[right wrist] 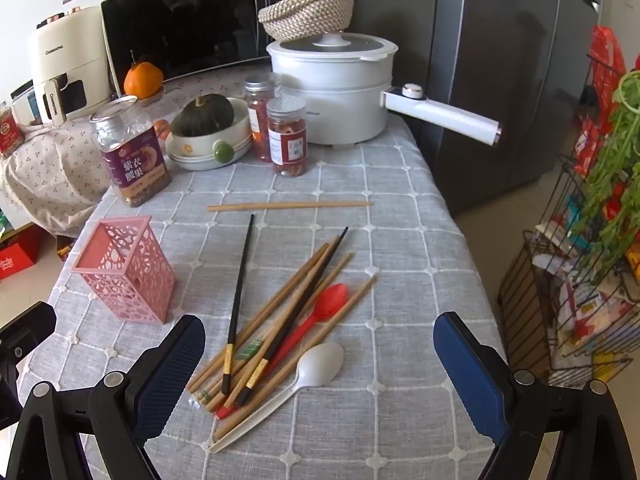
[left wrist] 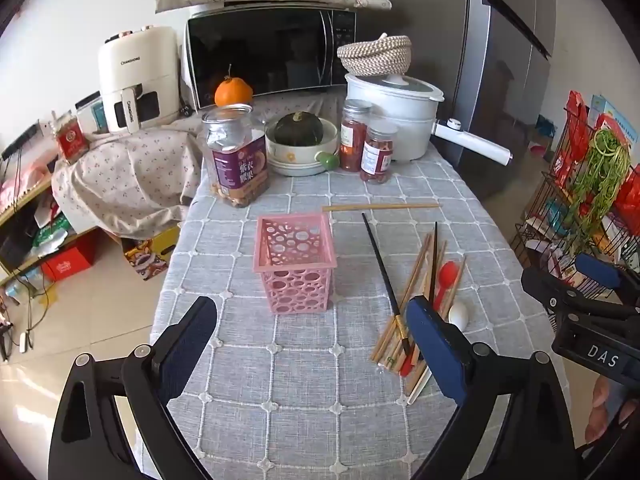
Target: Organize utensils
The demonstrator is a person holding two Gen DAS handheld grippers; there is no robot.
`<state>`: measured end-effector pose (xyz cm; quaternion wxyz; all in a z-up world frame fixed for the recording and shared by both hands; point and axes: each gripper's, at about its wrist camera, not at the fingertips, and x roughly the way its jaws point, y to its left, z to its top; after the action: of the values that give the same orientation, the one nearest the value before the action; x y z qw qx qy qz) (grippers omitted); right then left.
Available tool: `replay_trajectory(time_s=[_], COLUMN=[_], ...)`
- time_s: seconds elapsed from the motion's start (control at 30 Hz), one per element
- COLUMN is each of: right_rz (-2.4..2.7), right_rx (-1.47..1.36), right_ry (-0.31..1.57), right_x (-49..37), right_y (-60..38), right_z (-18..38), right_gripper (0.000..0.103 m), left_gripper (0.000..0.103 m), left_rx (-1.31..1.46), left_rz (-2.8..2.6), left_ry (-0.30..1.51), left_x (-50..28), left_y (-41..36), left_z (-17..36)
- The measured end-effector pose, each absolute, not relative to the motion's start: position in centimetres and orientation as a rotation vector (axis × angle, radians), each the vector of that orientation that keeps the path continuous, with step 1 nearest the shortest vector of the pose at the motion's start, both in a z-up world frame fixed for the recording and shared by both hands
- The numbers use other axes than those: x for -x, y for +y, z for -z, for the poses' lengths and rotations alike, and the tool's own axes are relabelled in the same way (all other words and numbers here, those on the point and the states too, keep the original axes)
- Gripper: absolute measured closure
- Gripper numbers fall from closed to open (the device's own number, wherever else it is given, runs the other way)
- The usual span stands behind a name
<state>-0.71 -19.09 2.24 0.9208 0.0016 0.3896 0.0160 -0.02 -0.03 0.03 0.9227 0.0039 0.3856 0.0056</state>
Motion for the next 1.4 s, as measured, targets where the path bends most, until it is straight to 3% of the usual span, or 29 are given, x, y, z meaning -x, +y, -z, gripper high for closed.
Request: replay_trajectory(time_s=[1.4], right_rz=[-0.030], right_rx=[-0.002], right_ry=[0.777], right_x=[0.6], right_y=[-18.7], right_z=[-2.1], right_gripper=[0.007], left_gripper=[0.006], left_rx=[0.004], left_rz=[0.003], left_ry=[0.789], left_x=[0.3], left_y=[-0.2], left_z=[-0.3])
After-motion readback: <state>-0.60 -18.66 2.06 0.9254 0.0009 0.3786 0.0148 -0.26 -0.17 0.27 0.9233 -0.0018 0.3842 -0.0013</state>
